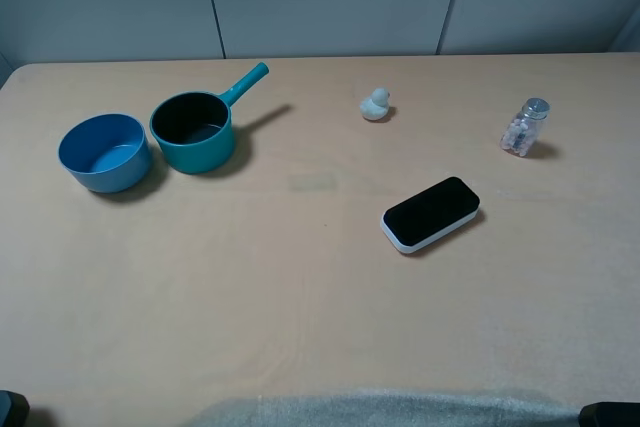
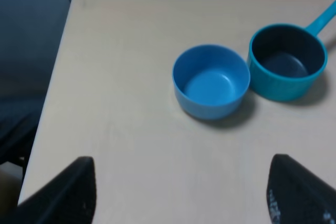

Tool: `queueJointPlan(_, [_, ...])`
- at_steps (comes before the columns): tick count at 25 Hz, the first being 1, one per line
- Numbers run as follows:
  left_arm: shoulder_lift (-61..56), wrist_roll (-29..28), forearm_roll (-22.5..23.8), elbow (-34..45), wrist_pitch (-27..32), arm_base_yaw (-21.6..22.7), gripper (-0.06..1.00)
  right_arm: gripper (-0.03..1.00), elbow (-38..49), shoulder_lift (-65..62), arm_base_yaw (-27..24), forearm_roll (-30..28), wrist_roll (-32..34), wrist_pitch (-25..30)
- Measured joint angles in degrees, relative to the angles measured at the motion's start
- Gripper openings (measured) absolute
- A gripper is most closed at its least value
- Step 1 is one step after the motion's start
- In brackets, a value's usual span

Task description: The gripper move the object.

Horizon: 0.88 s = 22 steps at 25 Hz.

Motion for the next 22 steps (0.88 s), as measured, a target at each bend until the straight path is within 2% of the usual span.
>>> queueJointPlan(7, [-6.7, 0.4, -0.3, 5.2, 0.9, 0.0, 0.74, 0.68, 0.0, 0.0, 0.0, 0.0, 0.0, 0.0])
queueJointPlan(11, [-10.5, 2.6, -3.0, 6.9, 1.5, -0.1, 0.74, 0.68, 0.0, 0.0, 0.0, 0.0, 0.0, 0.0])
queueJointPlan(16, [-11.0, 7.3, -6.1, 9.8, 3.3, -0.9, 0.74, 0.68, 0.0, 0.0, 0.0, 0.0, 0.0, 0.0])
queueJointPlan(22, [-11.0, 7.7, -6.3, 11.2, 3.2, -0.9, 0.74, 0.68, 0.0, 0.0, 0.0, 0.0, 0.0, 0.0])
